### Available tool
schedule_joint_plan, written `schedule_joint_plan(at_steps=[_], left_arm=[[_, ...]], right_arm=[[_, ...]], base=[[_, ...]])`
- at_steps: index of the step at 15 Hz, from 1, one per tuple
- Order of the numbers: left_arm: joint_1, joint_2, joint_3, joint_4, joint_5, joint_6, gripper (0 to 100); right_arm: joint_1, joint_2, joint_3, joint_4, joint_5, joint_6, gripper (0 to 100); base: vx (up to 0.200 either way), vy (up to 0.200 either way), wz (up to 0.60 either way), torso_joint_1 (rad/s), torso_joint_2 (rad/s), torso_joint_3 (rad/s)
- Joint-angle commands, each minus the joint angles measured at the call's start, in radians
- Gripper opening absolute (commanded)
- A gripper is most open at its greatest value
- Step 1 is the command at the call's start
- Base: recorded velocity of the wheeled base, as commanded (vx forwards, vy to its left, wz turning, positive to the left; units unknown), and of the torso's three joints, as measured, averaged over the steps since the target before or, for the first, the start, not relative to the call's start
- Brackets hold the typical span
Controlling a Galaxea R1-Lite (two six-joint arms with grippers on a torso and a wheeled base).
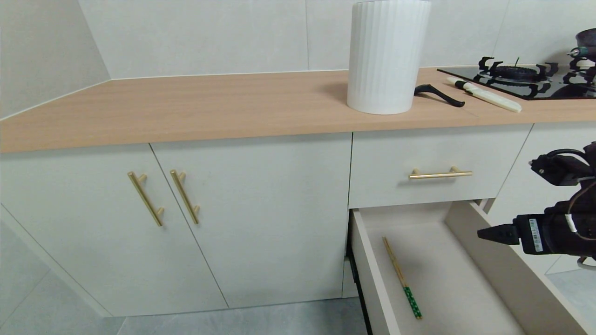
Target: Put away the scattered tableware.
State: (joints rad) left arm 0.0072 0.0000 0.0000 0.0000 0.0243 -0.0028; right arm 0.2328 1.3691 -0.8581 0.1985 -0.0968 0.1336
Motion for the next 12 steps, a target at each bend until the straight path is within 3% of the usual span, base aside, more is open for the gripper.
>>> schedule_joint_plan(at_steps=[1,6,12], left_arm=[[0.000,0.000,0.000,0.000,0.000,0.000,100],[0.000,0.000,0.000,0.000,0.000,0.000,100],[0.000,0.000,0.000,0.000,0.000,0.000,100]], right_arm=[[-0.006,-0.055,-0.001,-0.002,0.000,0.000,100],[-0.006,-0.051,0.005,-0.016,0.000,0.000,100],[-0.006,-0.048,0.005,-0.016,0.000,0.000,100]], base=[[0.000,0.000,0.00,0.000,0.00,0.000],[0.000,0.000,0.00,0.057,-0.19,-0.207],[0.000,0.000,0.00,0.143,-0.50,-0.313]])
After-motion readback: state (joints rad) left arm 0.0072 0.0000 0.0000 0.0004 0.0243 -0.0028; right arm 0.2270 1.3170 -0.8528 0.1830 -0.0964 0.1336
